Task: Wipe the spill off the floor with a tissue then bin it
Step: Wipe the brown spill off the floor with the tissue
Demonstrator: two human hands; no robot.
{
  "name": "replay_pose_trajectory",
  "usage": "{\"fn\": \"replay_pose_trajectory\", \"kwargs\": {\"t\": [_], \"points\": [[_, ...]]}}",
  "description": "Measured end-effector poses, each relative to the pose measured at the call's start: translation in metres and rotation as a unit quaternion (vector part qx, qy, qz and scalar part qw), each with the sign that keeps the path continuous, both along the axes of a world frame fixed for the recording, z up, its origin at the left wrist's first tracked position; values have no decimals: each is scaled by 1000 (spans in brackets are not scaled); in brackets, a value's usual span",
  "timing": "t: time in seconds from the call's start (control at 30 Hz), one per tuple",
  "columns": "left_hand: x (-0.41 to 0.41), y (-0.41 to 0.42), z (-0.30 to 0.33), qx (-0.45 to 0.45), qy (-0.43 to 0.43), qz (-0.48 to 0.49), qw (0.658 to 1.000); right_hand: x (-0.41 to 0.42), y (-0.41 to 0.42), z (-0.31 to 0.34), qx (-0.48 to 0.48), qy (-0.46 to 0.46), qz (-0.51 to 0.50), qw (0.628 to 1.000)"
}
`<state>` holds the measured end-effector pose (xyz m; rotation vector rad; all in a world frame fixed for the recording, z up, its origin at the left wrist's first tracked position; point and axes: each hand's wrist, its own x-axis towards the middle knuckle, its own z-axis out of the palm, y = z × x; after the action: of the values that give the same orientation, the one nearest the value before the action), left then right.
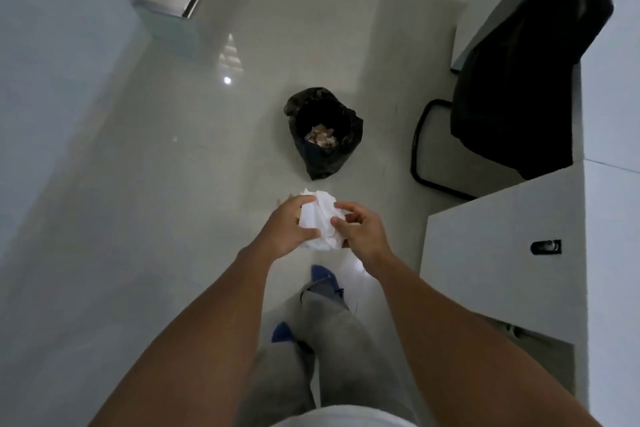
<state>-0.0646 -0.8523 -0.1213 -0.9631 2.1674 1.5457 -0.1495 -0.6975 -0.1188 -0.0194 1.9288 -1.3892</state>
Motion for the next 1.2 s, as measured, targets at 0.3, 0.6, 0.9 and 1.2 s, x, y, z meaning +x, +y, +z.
{"fn": "replay_pose_trajectory", "kwargs": {"t": [0.3, 0.6, 0.9, 1.2], "points": [[-73, -9, -195, -4, -6, 18, 1000, -77, -25, -202, 42, -3, 32, 999], [-94, -1, -524, -54, 16, -52, 997, -104, -23, -529, 77, 80, 79, 991], [-104, 6, -686, -278, -10, -198, 940, -102, -9, -695, 158, 215, 125, 956], [-66, -12, -682, -381, 135, -88, 910, -70, 7, -711, 186, 435, 170, 865]]}}
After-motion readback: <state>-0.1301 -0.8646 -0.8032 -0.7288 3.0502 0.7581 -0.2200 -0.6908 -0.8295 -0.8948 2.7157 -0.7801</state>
